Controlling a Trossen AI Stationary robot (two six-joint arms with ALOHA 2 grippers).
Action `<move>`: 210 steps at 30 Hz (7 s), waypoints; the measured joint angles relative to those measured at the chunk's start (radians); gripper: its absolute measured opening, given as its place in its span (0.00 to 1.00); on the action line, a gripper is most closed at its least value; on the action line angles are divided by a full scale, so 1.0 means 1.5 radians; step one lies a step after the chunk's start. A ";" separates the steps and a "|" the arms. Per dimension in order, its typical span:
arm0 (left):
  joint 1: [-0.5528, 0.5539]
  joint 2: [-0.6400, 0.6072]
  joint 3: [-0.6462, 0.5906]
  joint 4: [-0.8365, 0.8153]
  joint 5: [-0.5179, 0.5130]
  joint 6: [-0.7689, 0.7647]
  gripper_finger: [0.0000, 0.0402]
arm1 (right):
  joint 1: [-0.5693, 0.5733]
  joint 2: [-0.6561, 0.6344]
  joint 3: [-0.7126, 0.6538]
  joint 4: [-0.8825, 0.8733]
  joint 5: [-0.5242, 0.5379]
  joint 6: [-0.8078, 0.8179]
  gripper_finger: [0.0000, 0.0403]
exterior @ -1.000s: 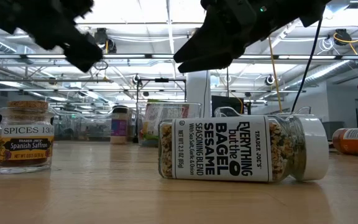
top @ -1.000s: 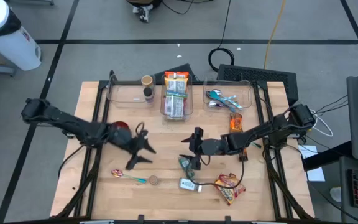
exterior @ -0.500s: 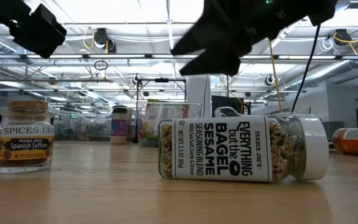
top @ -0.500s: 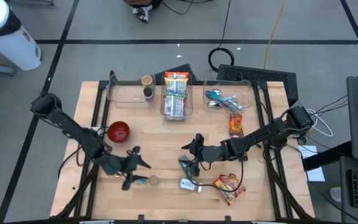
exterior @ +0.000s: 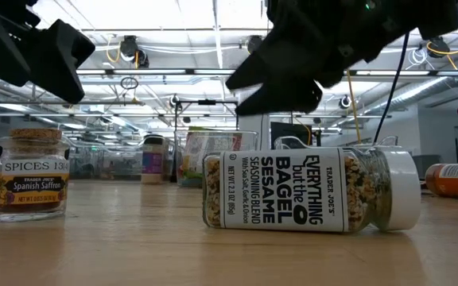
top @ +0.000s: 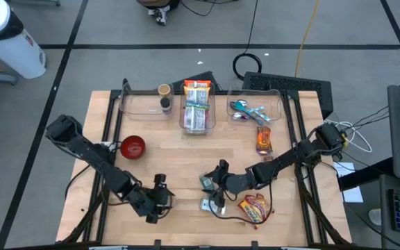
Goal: Pick & Place Food Item
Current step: Put the brown seasoning bottle into the left transparent bin
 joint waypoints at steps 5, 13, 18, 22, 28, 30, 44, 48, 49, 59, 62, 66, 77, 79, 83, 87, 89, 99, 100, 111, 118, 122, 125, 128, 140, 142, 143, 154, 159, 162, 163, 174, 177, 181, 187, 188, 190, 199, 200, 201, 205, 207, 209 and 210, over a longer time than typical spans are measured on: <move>0.000 0.000 0.001 -0.013 0.027 -0.016 0.56 | 0.004 0.016 -0.005 0.014 0.020 0.000 0.70; 0.011 0.007 0.000 -0.042 0.029 -0.025 0.56 | 0.004 0.016 -0.038 0.053 0.049 0.016 0.70; 0.023 0.006 0.000 -0.041 0.049 -0.021 0.56 | 0.004 0.014 -0.064 0.106 0.049 0.019 0.70; 0.030 0.021 0.000 -0.033 0.073 -0.021 0.56 | 0.004 0.014 -0.080 0.141 0.049 0.019 0.70; 0.034 0.068 0.000 -0.017 0.091 -0.016 0.56 | 0.004 0.014 -0.097 0.167 0.049 0.019 0.70; 0.039 0.076 0.000 -0.017 0.094 -0.017 0.56 | 0.004 0.014 -0.100 0.174 0.049 0.019 0.70; 0.075 0.079 0.000 -0.017 0.128 -0.016 0.51 | 0.003 0.014 -0.102 0.174 0.051 0.019 0.70; 0.082 0.079 0.000 -0.013 0.135 -0.017 0.47 | 0.003 0.014 -0.102 0.174 0.051 0.019 0.70; 0.083 0.079 0.000 -0.013 0.135 -0.017 0.47 | 0.003 0.014 -0.102 0.174 0.051 0.019 0.70; 0.105 0.007 0.000 -0.051 0.147 0.020 0.47 | 0.003 0.014 -0.102 0.170 0.051 0.019 0.70; 0.129 -0.059 0.000 -0.098 0.147 0.040 0.47 | 0.003 0.014 -0.102 0.170 0.051 0.019 0.70; 0.171 -0.157 0.001 -0.169 0.147 0.061 0.47 | 0.003 0.014 -0.102 0.170 0.051 0.019 0.70; 0.348 -0.360 0.001 -0.351 0.069 0.123 0.47 | 0.003 0.014 -0.101 0.177 0.051 0.019 0.70; 0.388 -0.374 0.001 -0.360 0.056 0.123 0.47 | 0.003 0.014 -0.101 0.181 0.051 0.019 0.70; 0.469 -0.381 0.001 -0.367 0.051 0.125 0.47 | 0.003 0.014 -0.101 0.186 0.051 0.019 0.70; 0.547 -0.379 0.001 -0.373 0.051 0.145 0.47 | 0.003 0.014 -0.101 0.186 0.051 0.019 0.70; 0.585 -0.374 0.001 -0.371 0.051 0.155 0.47 | 0.004 0.014 -0.101 0.188 0.051 0.019 0.70; 0.767 -0.375 0.001 -0.368 0.064 0.181 0.47 | 0.004 0.014 -0.101 0.195 0.049 0.019 0.70; 0.785 -0.375 0.001 -0.367 0.064 0.182 0.47 | 0.004 0.014 -0.101 0.195 0.049 0.019 0.70; 0.947 -0.370 0.001 -0.296 0.064 0.171 0.47 | 0.004 0.014 -0.101 0.195 0.049 0.019 0.70; 1.018 -0.295 0.001 -0.270 0.073 0.133 0.47 | 0.004 0.014 -0.101 0.195 0.049 0.019 0.70; 1.036 -0.231 0.001 -0.244 0.088 0.108 0.47 | 0.004 0.014 -0.101 0.195 0.048 0.019 0.70; 1.044 -0.191 0.001 -0.202 0.089 0.096 0.47 | 0.004 0.014 -0.101 0.195 0.048 0.019 0.70; 1.050 -0.156 0.001 -0.161 0.088 0.080 0.47 | 0.004 0.014 -0.101 0.195 0.048 0.019 0.70; 1.050 -0.051 0.001 -0.093 0.077 0.052 0.47 | 0.004 0.014 -0.101 0.194 0.048 0.019 0.70; 1.051 -0.038 0.001 -0.082 0.076 0.047 0.47 | 0.004 0.014 -0.101 0.194 0.048 0.019 0.70; 1.053 -0.033 0.001 -0.077 0.076 0.045 0.47 | 0.004 0.014 -0.101 0.194 0.048 0.019 0.70; 1.060 0.019 0.001 -0.047 0.071 0.029 0.47 | 0.004 0.014 -0.101 0.194 0.048 0.019 0.70; 1.069 0.022 0.001 -0.043 0.081 0.042 0.47 | 0.004 0.014 -0.101 0.194 0.048 0.019 0.70; 1.068 0.022 0.001 -0.044 0.082 0.052 0.47 | 0.004 0.014 -0.101 0.194 0.048 0.019 0.70; 1.068 0.022 0.001 -0.046 0.082 0.056 0.47 | 0.004 0.014 -0.101 0.194 0.048 0.019 0.70; 1.078 -0.004 0.001 -0.103 0.084 0.071 0.47 | 0.004 0.014 -0.101 0.193 0.048 0.019 0.70; 1.084 -0.030 0.001 -0.130 0.083 0.071 0.47 | 0.004 0.014 -0.101 0.189 0.048 0.019 0.70; 1.102 -0.072 0.001 -0.156 0.082 0.071 0.47 | 0.004 0.014 -0.101 0.188 0.048 0.019 0.70; 1.134 -0.082 0.001 -0.177 0.077 0.068 0.47 | 0.004 0.014 -0.101 0.188 0.048 0.022 0.70; 1.139 -0.082 0.001 -0.176 0.076 0.068 0.47 | 0.004 0.014 -0.101 0.188 0.048 0.025 0.70; 1.147 -0.082 0.001 -0.171 0.074 0.066 0.47 | 0.004 0.014 -0.101 0.188 0.048 0.031 0.70; 1.173 -0.082 -0.031 -0.131 0.098 0.058 0.47 | 0.004 0.014 -0.101 0.188 0.048 0.034 0.70; 1.173 -0.081 -0.039 -0.118 0.104 0.058 0.47 | 0.004 0.014 -0.101 0.188 0.048 0.034 0.70; 1.172 -0.081 -0.045 -0.101 0.109 0.057 0.47 | 0.004 0.014 -0.101 0.188 0.048 0.034 0.70; 1.170 -0.081 -0.053 -0.078 0.118 0.046 0.47 | 0.004 0.014 -0.101 0.189 0.048 0.034 0.70; 1.170 -0.081 -0.053 -0.080 0.119 0.046 0.47 | 0.004 0.014 -0.101 0.189 0.048 0.034 0.70; 1.171 -0.081 -0.053 -0.080 0.119 0.048 0.47 | 0.004 0.014 -0.101 0.189 0.048 0.034 0.70; 1.171 -0.081 -0.053 -0.080 0.119 0.049 0.47 | 0.004 0.014 -0.101 0.189 0.048 0.034 0.70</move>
